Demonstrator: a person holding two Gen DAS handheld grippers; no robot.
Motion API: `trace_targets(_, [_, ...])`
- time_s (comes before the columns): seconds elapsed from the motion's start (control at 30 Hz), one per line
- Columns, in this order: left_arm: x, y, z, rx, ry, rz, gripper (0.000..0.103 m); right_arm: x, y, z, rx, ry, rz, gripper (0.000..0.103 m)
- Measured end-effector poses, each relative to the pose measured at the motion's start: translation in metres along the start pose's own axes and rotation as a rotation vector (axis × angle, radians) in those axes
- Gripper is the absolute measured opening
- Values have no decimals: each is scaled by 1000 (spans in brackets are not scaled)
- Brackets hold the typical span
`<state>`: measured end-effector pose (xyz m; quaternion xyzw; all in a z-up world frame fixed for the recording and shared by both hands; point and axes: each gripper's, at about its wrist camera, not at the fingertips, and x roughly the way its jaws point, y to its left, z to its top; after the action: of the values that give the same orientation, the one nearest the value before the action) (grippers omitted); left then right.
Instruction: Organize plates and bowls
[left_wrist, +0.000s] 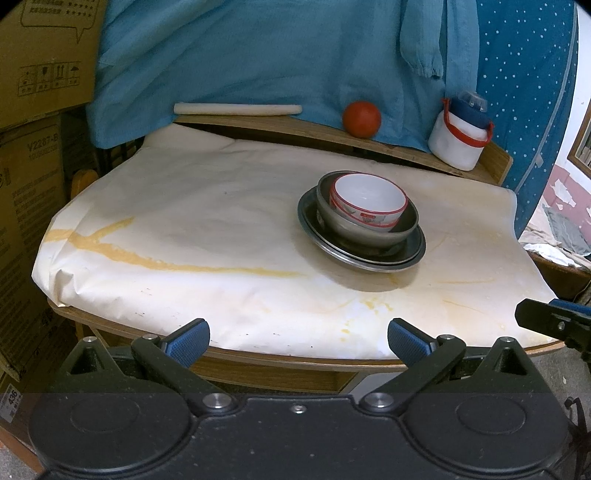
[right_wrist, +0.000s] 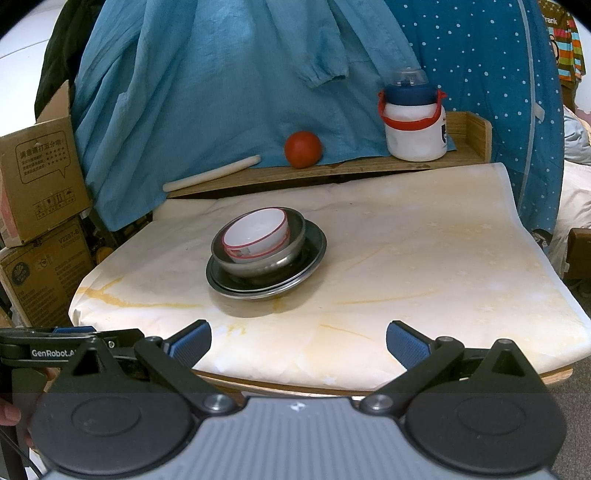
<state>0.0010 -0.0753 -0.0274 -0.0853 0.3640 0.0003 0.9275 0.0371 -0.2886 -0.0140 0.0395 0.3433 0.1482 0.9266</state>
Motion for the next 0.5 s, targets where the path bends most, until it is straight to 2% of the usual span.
trace_targets(0.5, [-5, -2, 1, 2, -25, 20, 102, 2, 1, 1, -2, 7, -1, 103])
